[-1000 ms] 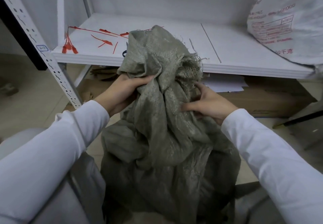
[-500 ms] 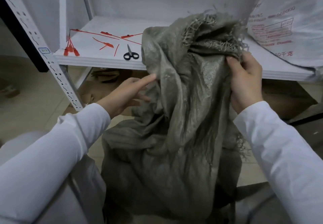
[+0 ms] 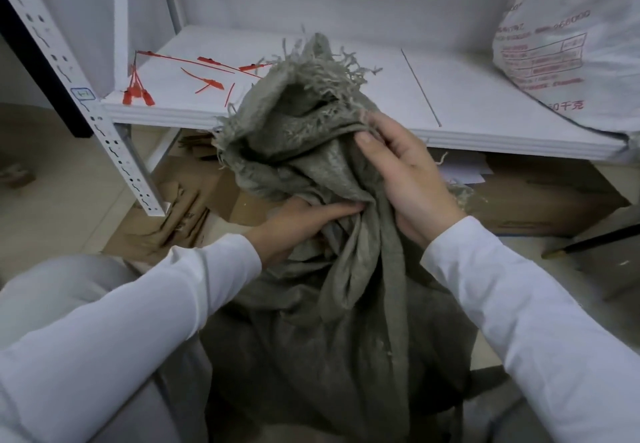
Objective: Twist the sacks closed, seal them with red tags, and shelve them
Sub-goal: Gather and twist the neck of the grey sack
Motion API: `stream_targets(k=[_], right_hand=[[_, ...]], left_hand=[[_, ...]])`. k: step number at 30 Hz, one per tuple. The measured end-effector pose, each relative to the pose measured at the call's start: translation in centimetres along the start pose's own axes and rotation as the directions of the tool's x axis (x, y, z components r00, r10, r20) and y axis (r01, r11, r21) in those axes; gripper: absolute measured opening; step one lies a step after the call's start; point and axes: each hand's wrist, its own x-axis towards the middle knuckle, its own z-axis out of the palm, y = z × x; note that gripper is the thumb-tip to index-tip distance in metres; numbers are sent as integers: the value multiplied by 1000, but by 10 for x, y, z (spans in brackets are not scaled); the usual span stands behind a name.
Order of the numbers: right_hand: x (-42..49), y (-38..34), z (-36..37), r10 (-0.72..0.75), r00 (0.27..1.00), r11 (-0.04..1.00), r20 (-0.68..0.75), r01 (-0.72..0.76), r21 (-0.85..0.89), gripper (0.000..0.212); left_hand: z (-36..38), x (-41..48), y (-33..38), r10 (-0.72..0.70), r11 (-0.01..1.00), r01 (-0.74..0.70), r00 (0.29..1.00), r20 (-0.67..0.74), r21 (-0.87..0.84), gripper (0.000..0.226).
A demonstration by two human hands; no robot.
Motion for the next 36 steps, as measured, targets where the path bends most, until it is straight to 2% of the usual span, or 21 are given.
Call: stream_targets(k=[4, 8, 11, 13, 15, 17, 19, 21, 24, 27, 29, 32, 36], right_hand=[[2, 2, -12, 49, 998, 981, 29, -43, -188, 64], [2, 2, -29, 125, 973, 942, -193, -178, -285, 82], [-1, 5, -42, 228, 940, 814, -254, -327, -480, 90], [-5, 9, -48, 329, 915, 718, -234, -403, -567, 83], [-10, 14, -48, 367, 912, 727, -185, -405, -554, 55], [-11, 21, -46, 308, 939, 771, -153, -340, -539, 27], [-10, 20, -44, 219, 955, 793, -198, -292, -534, 13], [-6, 14, -45, 135, 954, 871, -266, -242, -427, 15], [3, -3, -49, -2, 932, 973, -362, -81, -214, 23], [9, -24, -55, -54, 896, 998, -441, 67, 14, 19], [11, -33, -57, -72, 886, 983, -457, 141, 118, 17], [10, -40, -52, -103, 930, 938, -352, 208, 276, 22], [6, -34, -38, -26, 988, 897, -155, 91, 433, 38]], left_hand=[[-11, 5, 5, 63, 993, -64, 998, -16, -102, 37], [-23, 9, 18, 3, 972, -36, 990, -143, -231, 37], [-28, 10, 24, 3, 959, -54, 984, -180, -278, 34], [-30, 10, 25, 13, 955, -67, 983, -185, -288, 31], [-30, 9, 27, 23, 956, -70, 986, -167, -284, 25], [-29, 9, 27, 28, 964, -66, 988, -151, -256, 28], [-30, 10, 26, 26, 974, -58, 989, -147, -219, 32], [-32, 11, 25, 4, 985, -31, 987, -158, -172, 33], [-35, 11, 19, -55, 998, 50, 990, -130, -41, 30], [-31, 2, 16, -142, 981, 135, 989, 36, 140, 43], [-26, -3, 14, -157, 967, 122, 977, 144, 224, 50], [-18, -7, 12, -122, 972, 77, 973, 197, 223, 30], [-10, -8, 7, -41, 961, -7, 986, 165, 277, 38]])
